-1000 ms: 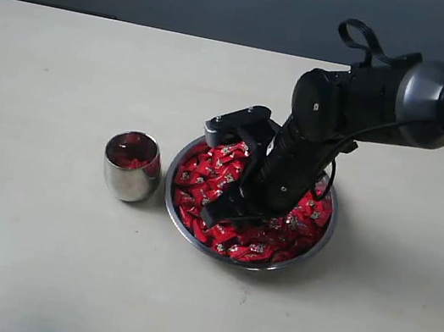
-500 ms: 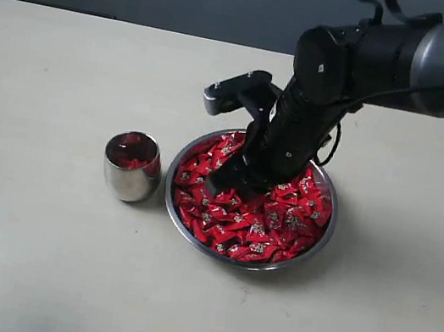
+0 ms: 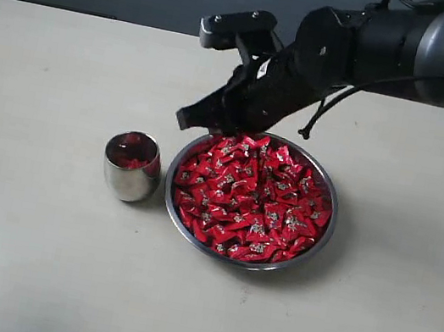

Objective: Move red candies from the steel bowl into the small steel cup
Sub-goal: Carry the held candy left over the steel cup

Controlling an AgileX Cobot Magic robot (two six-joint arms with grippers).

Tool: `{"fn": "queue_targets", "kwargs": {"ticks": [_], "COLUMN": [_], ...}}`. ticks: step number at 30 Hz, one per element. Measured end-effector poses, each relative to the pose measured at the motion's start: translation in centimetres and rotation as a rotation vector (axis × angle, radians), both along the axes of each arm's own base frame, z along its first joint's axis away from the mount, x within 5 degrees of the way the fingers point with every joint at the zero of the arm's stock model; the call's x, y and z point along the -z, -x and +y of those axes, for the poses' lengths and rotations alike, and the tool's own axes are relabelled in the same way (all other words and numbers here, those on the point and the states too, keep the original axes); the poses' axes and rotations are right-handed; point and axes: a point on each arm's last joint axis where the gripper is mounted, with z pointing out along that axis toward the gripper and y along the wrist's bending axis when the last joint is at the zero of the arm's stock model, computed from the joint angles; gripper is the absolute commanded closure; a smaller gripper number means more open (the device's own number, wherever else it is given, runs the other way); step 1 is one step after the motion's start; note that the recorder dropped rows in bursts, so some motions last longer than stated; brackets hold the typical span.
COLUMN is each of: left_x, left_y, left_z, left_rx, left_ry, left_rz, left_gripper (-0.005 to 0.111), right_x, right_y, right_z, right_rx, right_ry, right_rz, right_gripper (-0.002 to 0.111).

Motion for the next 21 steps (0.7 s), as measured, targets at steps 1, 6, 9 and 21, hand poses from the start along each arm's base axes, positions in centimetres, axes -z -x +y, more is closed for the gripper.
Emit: {"fn": "queue_targets", "kwargs": {"ticks": [1, 6, 9, 21], "left_x": [0.0, 0.0, 0.0, 0.0], "left_y": [0.0, 0.0, 0.0, 0.0], "left_z": [0.0, 0.0, 0.0, 0.0], "left_rx": [0.0, 0.0, 0.0, 0.0], "left_ry": [0.0, 0.0, 0.0, 0.0], "left_rz": [0.0, 0.0, 0.0, 0.0], "left_gripper": [0.106, 0.106, 0.106, 0.106], "right_x": [-0.2, -0.5, -0.9, -1.4], "right_y": [0.0, 0.1, 0.1, -1.0], "right_z": [0.6, 4.1, 6.4, 9.8], "right_rx": [-0.023, -0.163, -0.263, -0.399], "right_ry": [-0.029, -0.091, -0.075, 0.167], "right_rz": [0.001, 0.019, 0.04, 0.133], "right_gripper": [0.109, 0.109, 0.109, 0.109]}}
